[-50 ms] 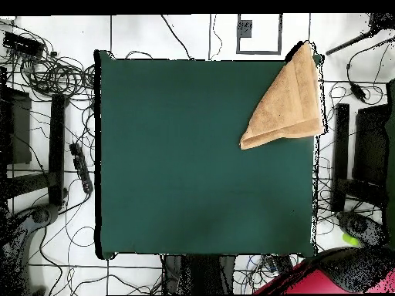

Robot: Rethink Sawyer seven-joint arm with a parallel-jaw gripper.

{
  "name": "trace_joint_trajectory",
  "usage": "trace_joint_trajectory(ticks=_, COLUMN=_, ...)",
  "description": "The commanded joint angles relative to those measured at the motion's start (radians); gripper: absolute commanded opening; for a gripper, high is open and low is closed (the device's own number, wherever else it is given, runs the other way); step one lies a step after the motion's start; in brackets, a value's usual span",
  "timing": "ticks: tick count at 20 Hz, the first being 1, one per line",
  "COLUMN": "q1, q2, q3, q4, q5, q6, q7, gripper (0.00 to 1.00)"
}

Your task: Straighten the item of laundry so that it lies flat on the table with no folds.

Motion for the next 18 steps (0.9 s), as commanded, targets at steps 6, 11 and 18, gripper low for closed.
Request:
trace_joint_trajectory(ticks=6, q1=0.067, q2=0.296, q3=-0.037, q4=-0.417, q5=-0.098, q6=0.091, q7=0.075, gripper=0.00)
trace_joint_trajectory(ticks=11, q1=0.026, q2=0.358, q3=0.031, q4=-0.454, q5=-0.188, q6=0.033, q7=-0.007, gripper=0.00)
trace_joint_trajectory(ticks=18, q1=-0.024, q2=0.525, q3=0.066, q4=-0.542, q5=-0.234, q6=0.020, q7=-0.168, gripper=0.00)
